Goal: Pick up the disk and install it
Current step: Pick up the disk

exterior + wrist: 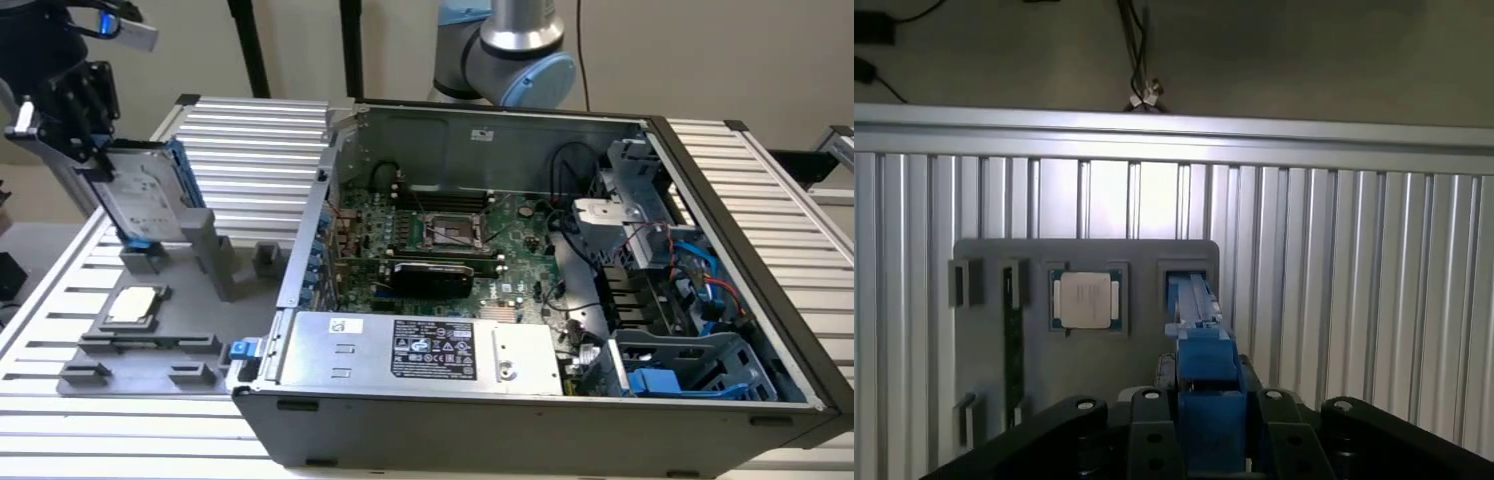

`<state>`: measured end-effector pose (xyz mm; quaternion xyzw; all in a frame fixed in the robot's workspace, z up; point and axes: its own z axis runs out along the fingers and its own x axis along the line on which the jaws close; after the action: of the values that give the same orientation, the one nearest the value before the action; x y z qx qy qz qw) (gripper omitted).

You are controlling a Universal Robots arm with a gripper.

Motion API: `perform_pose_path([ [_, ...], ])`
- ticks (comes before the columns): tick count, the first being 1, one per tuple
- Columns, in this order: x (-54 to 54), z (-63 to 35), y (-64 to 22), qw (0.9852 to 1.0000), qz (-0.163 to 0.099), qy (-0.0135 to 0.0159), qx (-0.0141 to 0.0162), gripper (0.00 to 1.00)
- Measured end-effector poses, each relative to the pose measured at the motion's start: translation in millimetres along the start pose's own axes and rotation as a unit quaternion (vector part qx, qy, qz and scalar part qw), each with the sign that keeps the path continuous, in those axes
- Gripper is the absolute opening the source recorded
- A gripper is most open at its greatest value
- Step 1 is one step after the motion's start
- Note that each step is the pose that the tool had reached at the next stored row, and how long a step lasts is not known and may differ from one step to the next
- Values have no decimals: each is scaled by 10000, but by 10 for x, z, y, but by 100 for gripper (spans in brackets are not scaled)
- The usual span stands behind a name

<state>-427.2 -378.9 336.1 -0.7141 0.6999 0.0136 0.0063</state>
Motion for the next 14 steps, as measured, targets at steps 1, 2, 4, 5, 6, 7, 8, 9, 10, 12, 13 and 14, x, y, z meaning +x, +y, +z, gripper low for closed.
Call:
perform_pose_path([
  [1, -1, -38, 0, 10000, 0, 0, 0, 0],
  [2, -2, -74, -1, 10000, 0, -1, 1, 0],
  [4, -4, -143, -3, 10000, -1, -1, 1, 0],
  [5, -5, -176, -5, 10000, 0, -2, 2, 0],
  [6, -6, -208, -6, 10000, 0, -3, 2, 0],
  [7, -6, -241, -9, 10000, 0, -3, 2, 0],
  [8, -7, -273, -11, 10000, 0, -4, 2, 0],
  [9, -8, -306, -15, 10000, 0, -5, 3, 0],
  [10, -9, -339, -19, 10000, 0, -6, 3, 0],
  [12, -10, -410, -34, 10000, -1, -7, 3, 0],
  [13, -11, -444, -44, 10000, -1, -8, 3, 0],
  [14, -12, -477, -55, 10000, 0, -10, 4, 0],
])
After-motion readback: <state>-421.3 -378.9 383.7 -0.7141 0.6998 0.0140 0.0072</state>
